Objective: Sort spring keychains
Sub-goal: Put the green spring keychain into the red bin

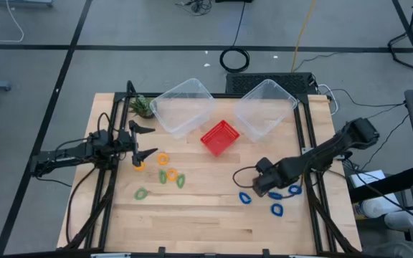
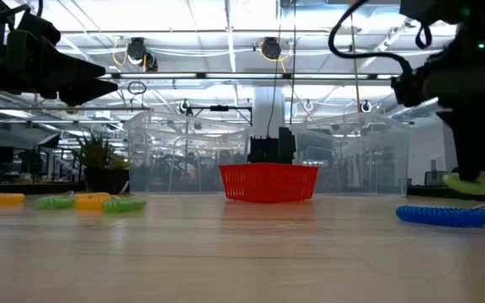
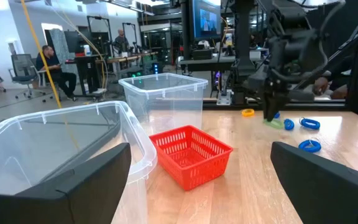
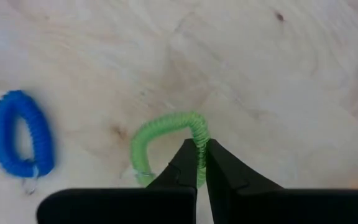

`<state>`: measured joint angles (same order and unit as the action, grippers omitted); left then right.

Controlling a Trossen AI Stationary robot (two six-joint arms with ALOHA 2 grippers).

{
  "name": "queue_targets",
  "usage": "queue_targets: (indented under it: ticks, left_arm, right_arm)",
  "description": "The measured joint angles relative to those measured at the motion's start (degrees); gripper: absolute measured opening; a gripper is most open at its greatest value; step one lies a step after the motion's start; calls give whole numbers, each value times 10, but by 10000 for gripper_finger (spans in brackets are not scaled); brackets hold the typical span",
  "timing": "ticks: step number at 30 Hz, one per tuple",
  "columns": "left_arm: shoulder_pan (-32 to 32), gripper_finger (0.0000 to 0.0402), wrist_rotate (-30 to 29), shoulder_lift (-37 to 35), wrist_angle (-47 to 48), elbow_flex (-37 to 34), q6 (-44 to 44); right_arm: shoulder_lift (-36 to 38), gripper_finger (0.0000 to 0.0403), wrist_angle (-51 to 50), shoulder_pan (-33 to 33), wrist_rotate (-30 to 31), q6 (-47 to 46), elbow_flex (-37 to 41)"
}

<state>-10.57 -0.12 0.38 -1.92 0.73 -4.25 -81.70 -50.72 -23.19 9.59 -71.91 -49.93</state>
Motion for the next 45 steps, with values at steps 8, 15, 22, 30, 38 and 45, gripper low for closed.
queue_targets:
  ticks: [8,15,22,30,38,45]
  left_arm:
    - [0,395,0,0,0,0,0]
    - [0,395,0,0,0,0,0]
    - [0,395,0,0,0,0,0]
    - [0,395,0,0,0,0,0]
    - [0,395,0,0,0,0,0]
    - [0,395,0,0,0,0,0]
  right_arm:
    - [91,1,-69,27,-23,46,-15]
    - [106,0,-224,31,-19,98,-129]
    - [83,0,-360,31,-19,111,-250]
    - [48,0,-393,31,-21,143,-333]
    - [25,0,-393,31,-22,178,-383]
    - [22,0,-384,73,-22,248,-386]
